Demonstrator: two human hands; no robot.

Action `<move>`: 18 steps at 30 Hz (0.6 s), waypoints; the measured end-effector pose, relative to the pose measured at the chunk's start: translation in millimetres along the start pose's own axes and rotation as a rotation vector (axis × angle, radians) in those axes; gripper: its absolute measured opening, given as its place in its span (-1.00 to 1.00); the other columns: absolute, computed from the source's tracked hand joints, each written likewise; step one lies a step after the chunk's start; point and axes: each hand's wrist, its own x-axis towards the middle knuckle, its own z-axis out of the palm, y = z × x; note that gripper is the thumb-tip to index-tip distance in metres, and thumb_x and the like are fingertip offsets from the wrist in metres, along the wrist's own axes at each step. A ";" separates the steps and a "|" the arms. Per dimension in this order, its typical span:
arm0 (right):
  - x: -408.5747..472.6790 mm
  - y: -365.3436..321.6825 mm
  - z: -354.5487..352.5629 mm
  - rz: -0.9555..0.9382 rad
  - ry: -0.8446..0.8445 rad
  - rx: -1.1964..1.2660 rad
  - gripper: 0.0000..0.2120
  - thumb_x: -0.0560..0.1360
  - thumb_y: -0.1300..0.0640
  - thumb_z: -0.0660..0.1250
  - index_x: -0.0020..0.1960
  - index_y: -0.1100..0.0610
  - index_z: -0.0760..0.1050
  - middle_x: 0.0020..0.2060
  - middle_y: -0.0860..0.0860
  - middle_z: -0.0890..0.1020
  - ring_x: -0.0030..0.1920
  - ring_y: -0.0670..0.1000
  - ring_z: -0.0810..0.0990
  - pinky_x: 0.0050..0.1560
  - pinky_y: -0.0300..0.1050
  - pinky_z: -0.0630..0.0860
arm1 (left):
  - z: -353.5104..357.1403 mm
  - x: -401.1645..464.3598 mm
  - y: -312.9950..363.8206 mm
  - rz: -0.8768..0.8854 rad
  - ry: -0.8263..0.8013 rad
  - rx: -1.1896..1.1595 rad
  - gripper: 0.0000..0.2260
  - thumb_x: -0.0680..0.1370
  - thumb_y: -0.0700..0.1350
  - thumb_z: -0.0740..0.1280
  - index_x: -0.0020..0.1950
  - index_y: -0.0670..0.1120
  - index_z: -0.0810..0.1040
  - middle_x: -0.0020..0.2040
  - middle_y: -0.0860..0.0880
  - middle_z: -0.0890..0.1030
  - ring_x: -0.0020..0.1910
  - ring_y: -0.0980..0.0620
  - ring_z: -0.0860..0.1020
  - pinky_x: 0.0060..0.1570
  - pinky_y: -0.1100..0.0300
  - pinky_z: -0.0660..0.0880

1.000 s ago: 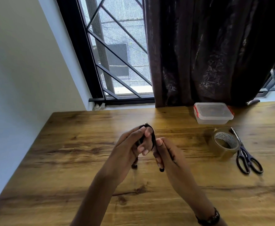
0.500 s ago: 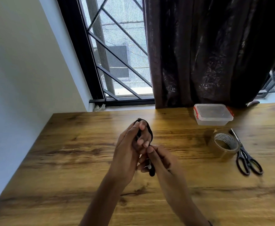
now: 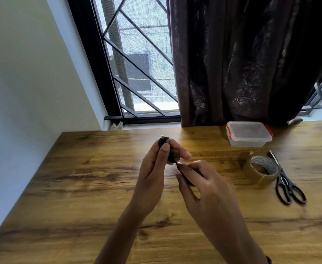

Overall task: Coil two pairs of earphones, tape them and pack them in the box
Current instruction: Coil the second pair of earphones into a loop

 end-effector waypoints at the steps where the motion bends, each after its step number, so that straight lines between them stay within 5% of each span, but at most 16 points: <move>1: 1.3 0.1 -2.3 -0.032 0.022 -0.031 -0.82 0.48 0.20 0.43 0.07 0.19 0.64 -0.16 0.00 0.63 -0.29 -0.13 0.58 -0.29 -0.44 0.45 | 0.6 0.3 -0.2 -0.005 0.010 -0.001 -0.75 0.64 -0.16 0.04 -0.01 -0.10 0.51 -0.13 -0.05 0.64 -0.07 0.01 0.58 -0.01 0.24 0.47; 7: 6.0 -0.7 -0.3 -0.108 0.041 0.069 -0.77 0.50 0.07 0.37 0.11 0.14 0.61 -0.09 -0.03 0.64 -0.16 -0.12 0.61 -0.18 -0.27 0.59 | 0.8 -0.1 0.0 -0.108 0.032 -0.175 -0.76 0.63 -0.08 0.10 -0.04 -0.05 0.55 -0.08 -0.09 0.63 -0.03 0.00 0.56 0.07 0.05 0.43; 15: -6.0 -23.8 2.6 0.376 -0.028 0.814 -0.80 0.50 -0.10 0.30 -0.05 -0.01 0.60 -0.19 -0.14 0.70 -0.17 -0.15 0.69 -0.16 -0.33 0.58 | 2.7 -0.1 9.4 -0.214 0.172 -0.600 -0.76 0.63 -0.07 0.12 -0.20 -0.02 0.45 -0.33 0.09 0.39 -0.31 0.17 0.37 -0.23 0.30 0.32; 18: -2.9 -26.0 3.6 0.466 0.015 0.949 -0.86 0.55 -0.10 0.31 -0.07 -0.04 0.51 -0.25 0.05 0.70 -0.25 0.10 0.68 -0.20 0.08 0.64 | 2.1 1.7 14.0 -0.164 0.132 -0.689 -0.77 0.65 -0.10 0.08 -0.18 -0.04 0.41 -0.38 0.09 0.32 -0.38 0.19 0.35 -0.37 0.36 0.34</move>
